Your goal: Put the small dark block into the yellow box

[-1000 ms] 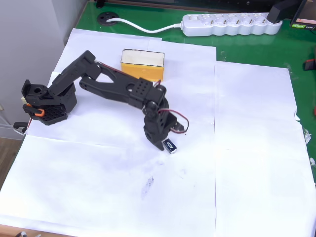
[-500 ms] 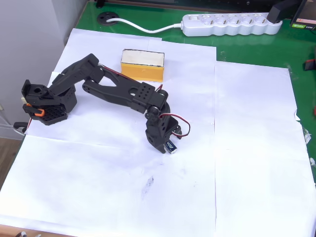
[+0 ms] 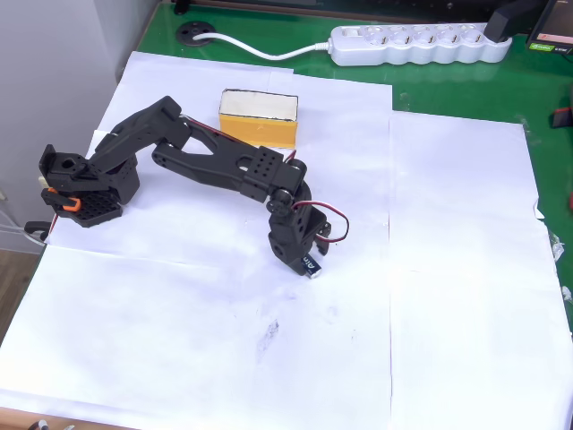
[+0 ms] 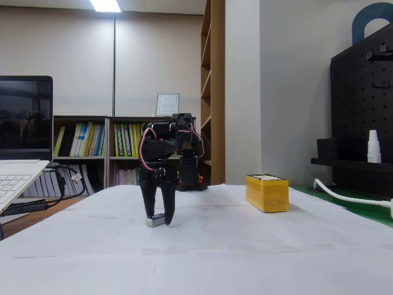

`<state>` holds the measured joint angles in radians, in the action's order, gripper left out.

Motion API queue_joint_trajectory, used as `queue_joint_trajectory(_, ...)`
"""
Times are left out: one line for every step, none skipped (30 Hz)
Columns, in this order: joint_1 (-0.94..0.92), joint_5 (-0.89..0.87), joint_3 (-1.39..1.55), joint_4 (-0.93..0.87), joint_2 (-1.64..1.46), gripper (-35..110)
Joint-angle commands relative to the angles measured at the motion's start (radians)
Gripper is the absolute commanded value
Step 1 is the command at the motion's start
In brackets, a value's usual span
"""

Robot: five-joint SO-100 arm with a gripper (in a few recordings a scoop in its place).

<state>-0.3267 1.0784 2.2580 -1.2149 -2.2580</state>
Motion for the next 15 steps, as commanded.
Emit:
queue_joint_trajectory(-0.005,0.015,0.087,-0.002,0.018,8)
queue_joint_trajectory(-0.005,0.015,0.086,-0.002,0.018,7)
queue_joint_trajectory(-0.005,0.015,0.083,-0.002,0.018,6)
queue_joint_trajectory(-0.005,0.015,0.080,-0.002,0.018,4)
queue_joint_trajectory(-0.005,0.017,0.078,-0.002,0.018,1)
queue_joint_trajectory(-0.005,0.014,0.077,-0.002,0.021,0)
queue_joint_trajectory(-0.005,0.011,0.075,-0.002,0.026,0)
queue_joint_trajectory(-0.005,0.006,0.072,-0.002,0.031,0)
queue_joint_trajectory(-0.006,0.003,0.069,-0.005,0.037,0)
queue_joint_trajectory(-0.008,0.000,0.069,-0.009,0.041,0)
queue_joint_trajectory(-0.008,-0.006,0.069,-0.015,0.052,0)
queue_joint_trajectory(-0.008,-0.015,0.069,-0.023,0.066,0)
queue_joint_trajectory(-0.008,-0.021,0.077,-0.038,0.081,0)
queue_joint_trajectory(-0.005,-0.032,0.097,-0.061,0.097,0)
queue_joint_trajectory(0.000,-0.048,0.124,-0.089,0.117,0)
